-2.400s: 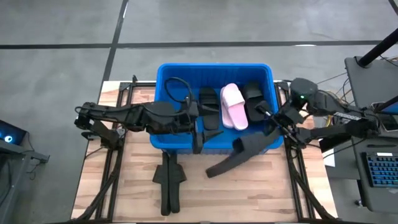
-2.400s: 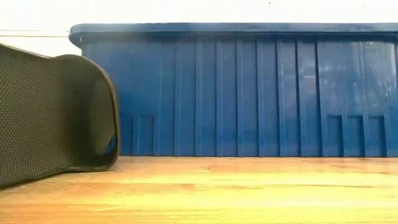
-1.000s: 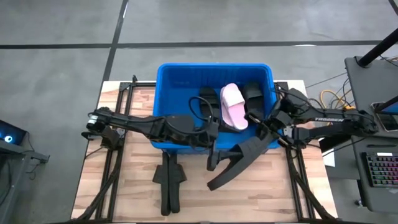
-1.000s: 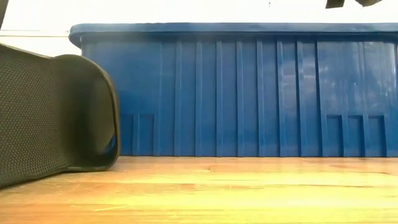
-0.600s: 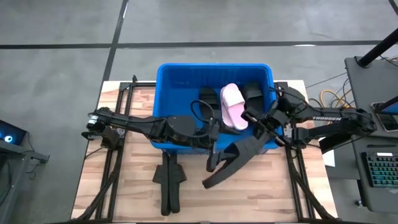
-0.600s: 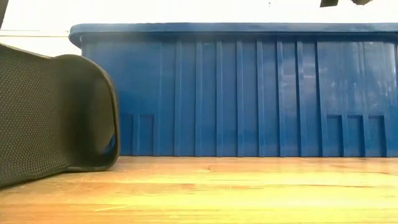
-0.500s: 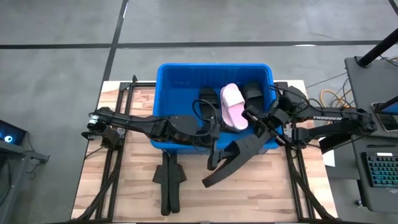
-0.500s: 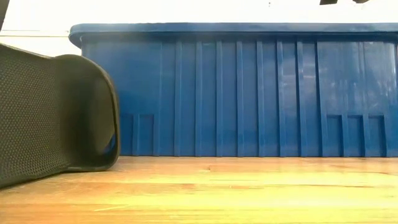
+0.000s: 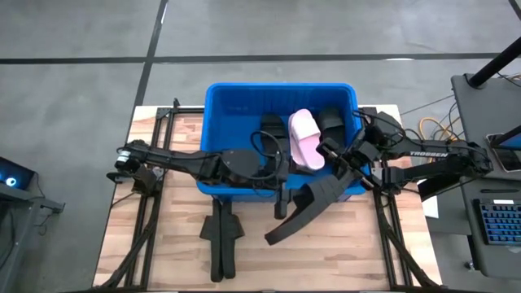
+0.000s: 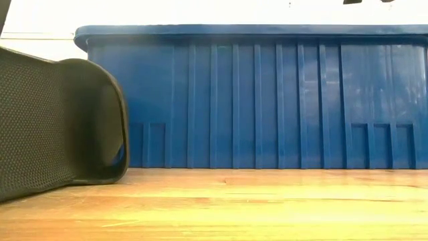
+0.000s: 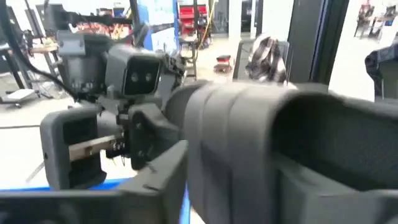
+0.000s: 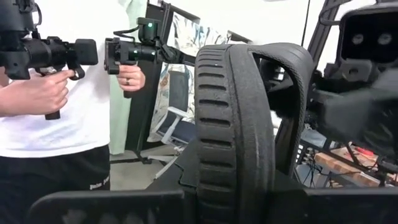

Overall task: Pick and place slides into bin
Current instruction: Put the black slide into the blue bin

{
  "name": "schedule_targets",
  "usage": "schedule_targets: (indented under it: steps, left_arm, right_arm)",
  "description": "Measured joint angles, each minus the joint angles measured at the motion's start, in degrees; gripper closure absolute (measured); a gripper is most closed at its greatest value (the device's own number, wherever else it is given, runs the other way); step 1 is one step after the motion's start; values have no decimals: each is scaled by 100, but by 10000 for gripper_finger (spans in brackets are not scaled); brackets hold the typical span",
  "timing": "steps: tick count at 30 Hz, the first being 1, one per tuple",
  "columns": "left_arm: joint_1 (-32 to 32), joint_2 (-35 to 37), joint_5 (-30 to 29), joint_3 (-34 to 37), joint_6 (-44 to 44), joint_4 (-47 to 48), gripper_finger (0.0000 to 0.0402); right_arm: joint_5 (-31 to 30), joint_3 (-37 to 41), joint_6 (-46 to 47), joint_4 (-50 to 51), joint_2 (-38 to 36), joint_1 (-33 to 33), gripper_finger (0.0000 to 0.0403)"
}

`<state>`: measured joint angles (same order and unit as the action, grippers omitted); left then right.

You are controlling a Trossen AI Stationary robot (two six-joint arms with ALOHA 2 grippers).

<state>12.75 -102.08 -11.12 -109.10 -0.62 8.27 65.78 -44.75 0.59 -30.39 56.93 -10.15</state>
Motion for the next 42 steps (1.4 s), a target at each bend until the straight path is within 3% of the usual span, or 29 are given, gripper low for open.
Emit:
schedule_targets:
  steps: [6, 12, 18, 25, 31, 36, 42]
  left_arm:
    - [-39, 0, -134, 0, -34, -102, 387]
    - [-39, 1, -115, 0, -533, -164, 398]
    - [-48, 130, -141, -4, -796, -121, 400]
    - [-46, 412, -305, -9, -1146, 32, 401]
    - [-55, 743, -1620, -22, -1282, 401, 401]
    - [-55, 760, -2792, -26, -1248, 708, 401]
    - [-118, 664, -3364, -20, -1172, 1307, 401]
  right_arm:
    - [-7, 2, 229, -2, -4, -2, 369]
    - [-228, 2, 793, -30, -42, 2, 362]
    - [-431, -35, 2148, 20, -87, -42, 284]
    - [-302, -89, 2691, 843, -279, -459, 213]
    - [-216, -238, 2613, 2092, -520, -940, 197]
    - [-289, -302, 2616, 2282, -787, -1232, 200]
    - [-479, -490, 2777, 2291, -1156, -1462, 202]
